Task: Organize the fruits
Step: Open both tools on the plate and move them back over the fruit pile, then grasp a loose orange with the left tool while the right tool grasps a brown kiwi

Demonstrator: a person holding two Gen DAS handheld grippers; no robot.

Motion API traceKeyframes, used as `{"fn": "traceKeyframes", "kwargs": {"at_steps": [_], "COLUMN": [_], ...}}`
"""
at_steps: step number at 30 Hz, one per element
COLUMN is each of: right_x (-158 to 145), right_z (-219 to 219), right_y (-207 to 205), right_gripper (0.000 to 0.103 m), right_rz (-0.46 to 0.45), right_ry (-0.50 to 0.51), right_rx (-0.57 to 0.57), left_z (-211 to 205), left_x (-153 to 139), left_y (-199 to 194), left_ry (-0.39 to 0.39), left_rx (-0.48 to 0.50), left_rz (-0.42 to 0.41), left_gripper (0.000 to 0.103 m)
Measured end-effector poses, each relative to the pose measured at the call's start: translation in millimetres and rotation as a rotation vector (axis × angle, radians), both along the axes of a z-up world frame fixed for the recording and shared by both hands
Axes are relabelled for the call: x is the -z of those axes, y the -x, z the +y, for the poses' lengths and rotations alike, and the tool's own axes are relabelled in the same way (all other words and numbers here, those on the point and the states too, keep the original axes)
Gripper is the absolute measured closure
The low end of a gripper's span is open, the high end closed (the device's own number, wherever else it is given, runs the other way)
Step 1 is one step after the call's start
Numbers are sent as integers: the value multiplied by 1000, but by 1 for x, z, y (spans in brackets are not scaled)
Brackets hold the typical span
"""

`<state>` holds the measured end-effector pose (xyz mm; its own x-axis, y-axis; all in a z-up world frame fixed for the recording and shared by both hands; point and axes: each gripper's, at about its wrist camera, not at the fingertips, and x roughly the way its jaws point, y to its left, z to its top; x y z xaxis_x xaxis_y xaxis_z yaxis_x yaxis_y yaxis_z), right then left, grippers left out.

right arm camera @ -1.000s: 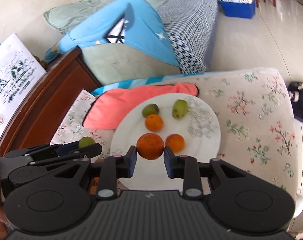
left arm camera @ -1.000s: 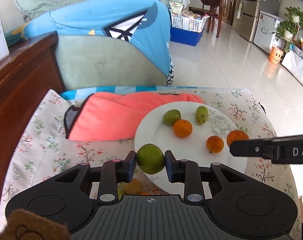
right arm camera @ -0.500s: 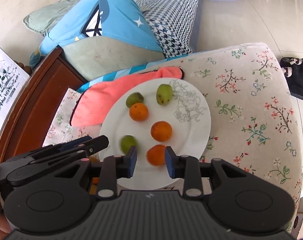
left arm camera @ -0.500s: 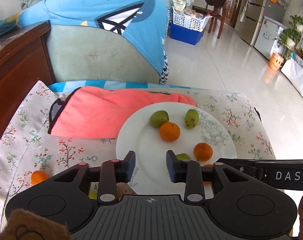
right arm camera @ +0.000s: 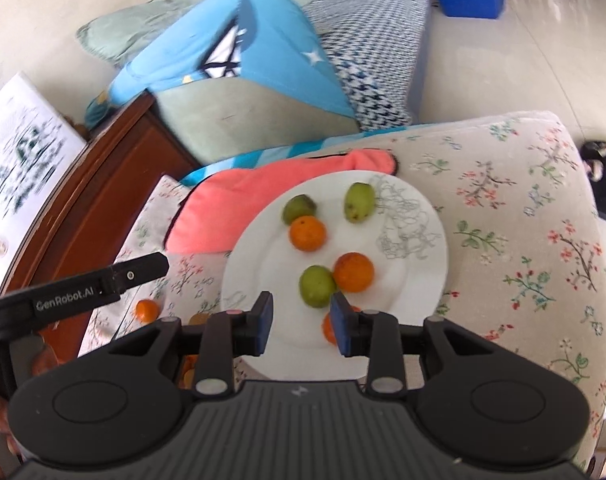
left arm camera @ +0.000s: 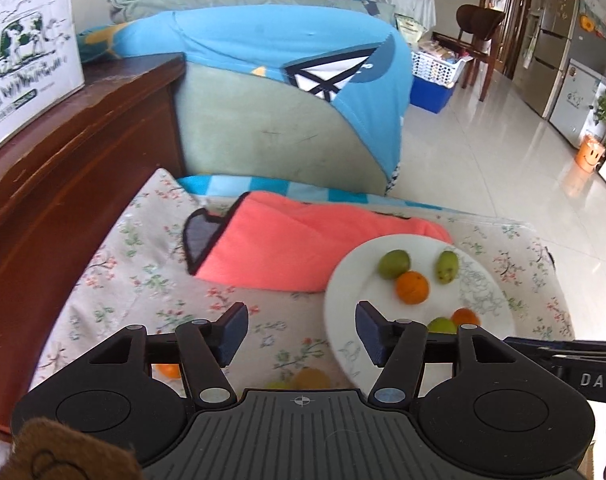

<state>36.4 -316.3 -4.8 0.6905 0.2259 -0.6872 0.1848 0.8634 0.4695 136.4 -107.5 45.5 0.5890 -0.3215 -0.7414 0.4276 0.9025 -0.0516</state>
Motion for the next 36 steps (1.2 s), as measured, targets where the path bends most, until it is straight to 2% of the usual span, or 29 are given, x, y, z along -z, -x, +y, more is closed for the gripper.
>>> {"fn": "traceKeyframes", "kwargs": {"at_steps": [10,12,16,20,26,31,36], "right_x": [-3,-1,4,8,12,18,24], "right_z": [34,42,59,75,88,95,103], "right_y": [1,1,0,0,-2,-3,-5], "right_gripper": [70,70,70,70,70,70,70], "right_rz": [-38,-37,-25,-16,-10,-3,11], "right_ry": [44,44,50,69,95,112,142], "right_rx": [-157,-191,-256,-318,-366,-391,-412], "left_z": [49,61,84,94,85,75,74], "left_x": [-3,-1,3,13,36,49,59], "left_y": [0,-5,-21,-33,-41,-44,-47], "left_ry": [-84,-99,-38,-32,-95,-133,-135], "left_rx": [-37,-78,-184,-249,-202,-128,-92], "left_rz": [-26,-32,16,50,77,58,59], "left_gripper": [42,42,42,42,42,42,42]}}
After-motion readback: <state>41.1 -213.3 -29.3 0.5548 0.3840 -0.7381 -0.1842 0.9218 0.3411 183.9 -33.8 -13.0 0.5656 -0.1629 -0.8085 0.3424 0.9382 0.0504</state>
